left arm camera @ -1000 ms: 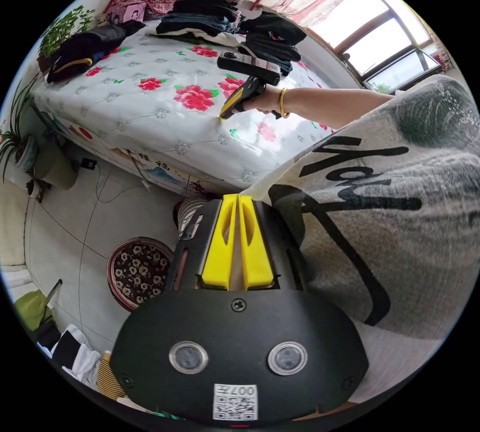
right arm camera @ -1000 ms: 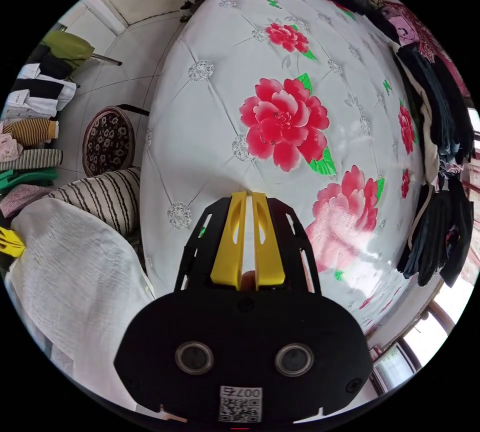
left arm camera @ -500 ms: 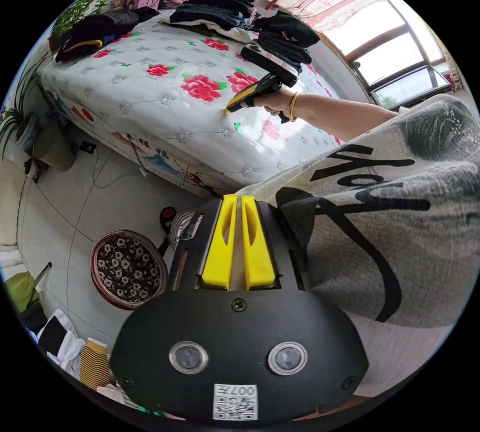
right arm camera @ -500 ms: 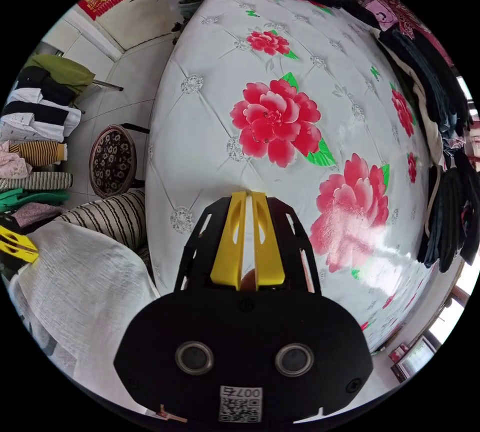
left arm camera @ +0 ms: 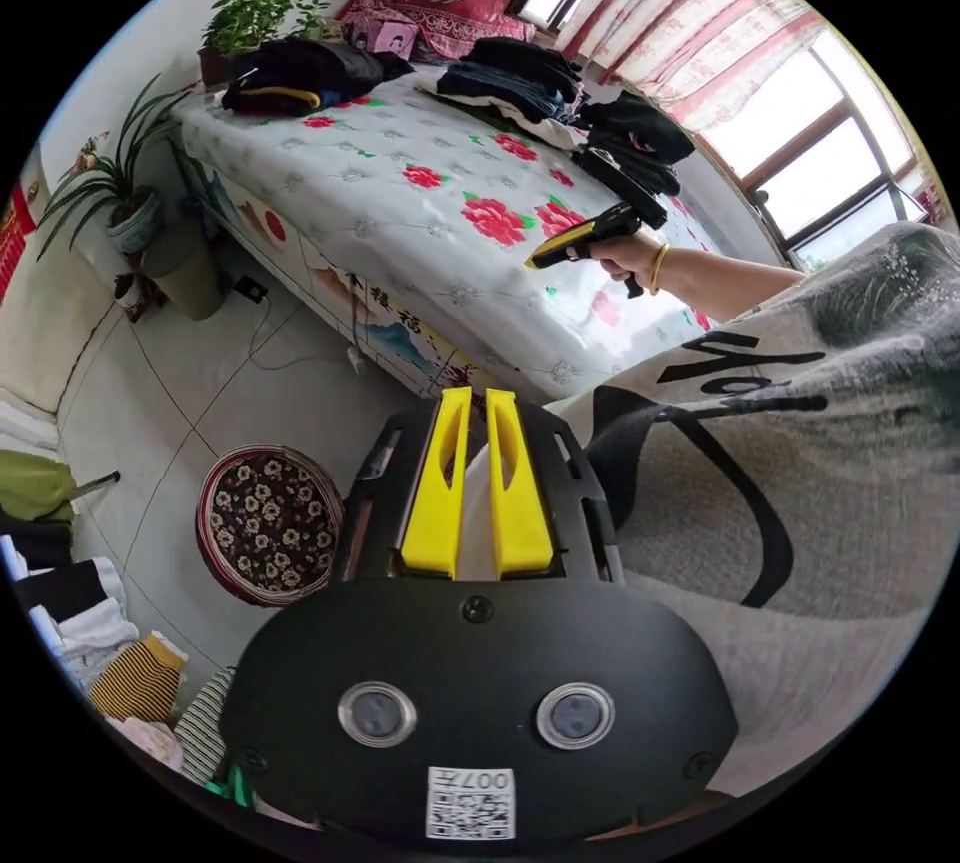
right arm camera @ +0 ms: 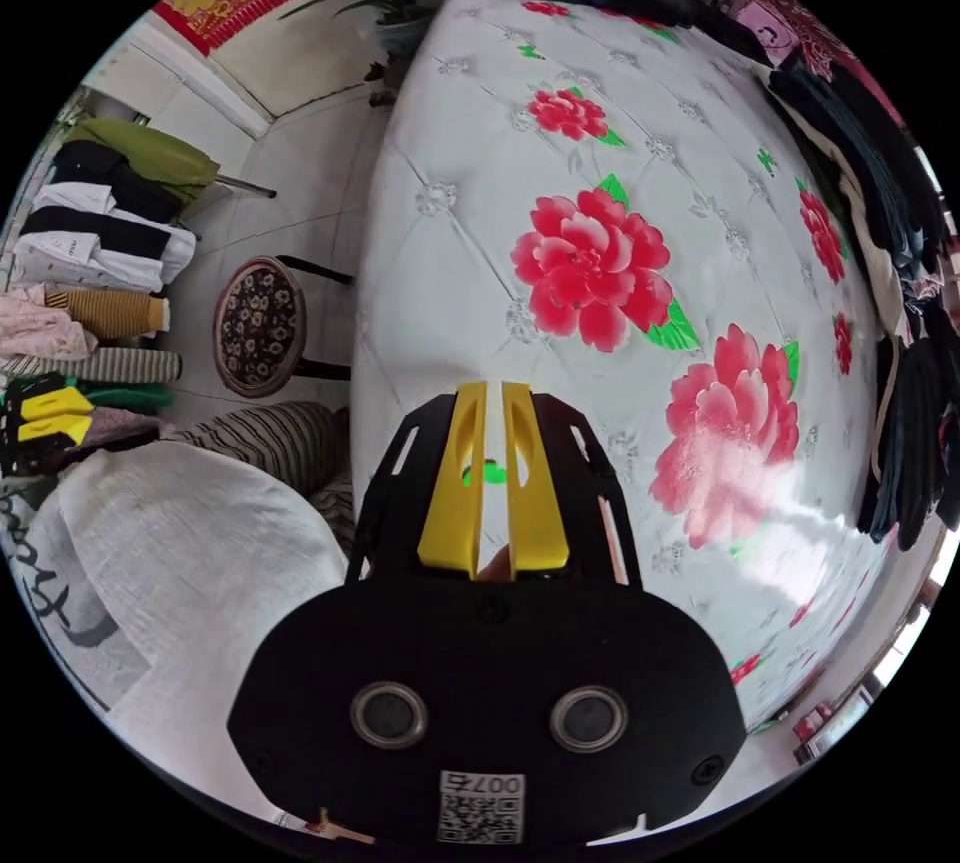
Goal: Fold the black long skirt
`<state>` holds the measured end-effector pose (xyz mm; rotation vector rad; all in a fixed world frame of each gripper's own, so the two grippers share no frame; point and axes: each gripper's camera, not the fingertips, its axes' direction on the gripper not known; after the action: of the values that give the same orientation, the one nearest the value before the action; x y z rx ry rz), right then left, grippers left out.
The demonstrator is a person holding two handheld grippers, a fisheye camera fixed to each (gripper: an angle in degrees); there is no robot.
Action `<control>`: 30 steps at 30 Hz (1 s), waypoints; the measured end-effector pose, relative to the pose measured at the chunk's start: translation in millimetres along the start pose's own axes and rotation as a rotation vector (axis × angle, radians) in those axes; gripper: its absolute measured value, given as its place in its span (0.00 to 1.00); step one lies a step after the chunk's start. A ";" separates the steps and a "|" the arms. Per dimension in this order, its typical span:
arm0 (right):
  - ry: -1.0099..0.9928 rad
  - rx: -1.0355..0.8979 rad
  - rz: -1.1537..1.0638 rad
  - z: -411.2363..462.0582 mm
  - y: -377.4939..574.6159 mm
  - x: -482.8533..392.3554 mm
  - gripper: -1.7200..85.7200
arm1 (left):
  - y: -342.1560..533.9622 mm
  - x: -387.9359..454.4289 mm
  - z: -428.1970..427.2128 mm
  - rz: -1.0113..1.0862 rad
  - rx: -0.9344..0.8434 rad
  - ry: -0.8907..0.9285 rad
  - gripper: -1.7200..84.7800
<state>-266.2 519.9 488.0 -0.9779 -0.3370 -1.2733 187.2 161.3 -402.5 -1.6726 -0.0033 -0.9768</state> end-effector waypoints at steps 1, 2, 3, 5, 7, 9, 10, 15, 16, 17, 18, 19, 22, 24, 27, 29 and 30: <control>-0.051 0.051 -0.037 -21.1 -0.4 -8.2 0.03 | 4.9 -3.8 -0.7 -0.008 0.015 -0.009 0.06; -0.076 0.097 -0.081 -42.4 -3.1 -20.2 0.03 | 15.6 -10.8 -2.4 -0.021 0.045 -0.016 0.06; -0.084 0.118 -0.110 -53.1 -5.2 -27.7 0.03 | 27.6 -17.0 -4.1 -0.034 0.072 -0.014 0.07; -0.098 0.193 -0.246 -95.3 -18.0 -65.5 0.04 | 48.9 -25.9 -6.8 -0.063 0.107 -0.006 0.07; -0.128 0.228 -0.359 -126.3 -32.4 -100.4 0.05 | 74.5 -34.0 -9.5 -0.095 0.134 -0.009 0.07; -0.167 0.275 -0.469 -158.2 -45.4 -139.5 0.06 | 114.6 -44.3 -11.3 -0.143 0.145 -0.039 0.08; -0.193 0.309 -0.551 -179.4 -52.1 -168.9 0.06 | 136.7 -49.2 -11.6 -0.169 0.148 -0.054 0.08; -0.337 0.388 -0.899 -259.6 -58.0 -306.8 0.08 | 226.9 -64.1 -12.5 -0.270 0.176 -0.043 0.03; -0.385 0.404 -0.981 -280.2 -53.0 -344.1 0.09 | 251.0 -69.5 -15.4 -0.299 0.195 -0.038 0.02; -0.441 0.415 -1.076 -302.1 -44.4 -383.3 0.09 | 263.4 -73.2 -16.8 -0.319 0.207 -0.027 0.02; -0.471 0.422 -1.122 -313.8 -38.9 -403.2 0.09 | 288.6 -81.1 -19.8 -0.362 0.237 0.008 0.01; -0.534 0.432 -1.218 -339.1 -25.1 -443.9 0.09 | 300.8 -84.4 -21.0 -0.379 0.252 0.022 0.01; -0.701 0.445 -1.493 -409.4 27.3 -546.3 0.10 | 364.7 -96.5 -26.2 -0.436 0.313 0.015 0.01; -0.784 0.448 -1.650 -450.2 66.0 -601.5 0.11 | 396.7 -107.2 -25.8 -0.477 0.342 0.048 0.01; -0.906 0.451 -1.826 -505.2 121.1 -678.9 0.12 | 454.0 -125.6 -20.4 -0.569 0.407 0.128 0.01; -0.950 0.407 -1.910 -535.6 151.9 -735.8 0.12 | 485.3 -128.5 -19.8 -0.616 0.455 0.128 0.01; -0.957 0.391 -1.926 -541.3 157.3 -748.7 0.12 | 504.0 -127.8 -19.9 -0.648 0.480 0.103 0.01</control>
<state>-513.2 583.5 -413.8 -0.6645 -2.6079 -2.0478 330.1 24.7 -883.8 -1.1807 -0.6951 -1.4064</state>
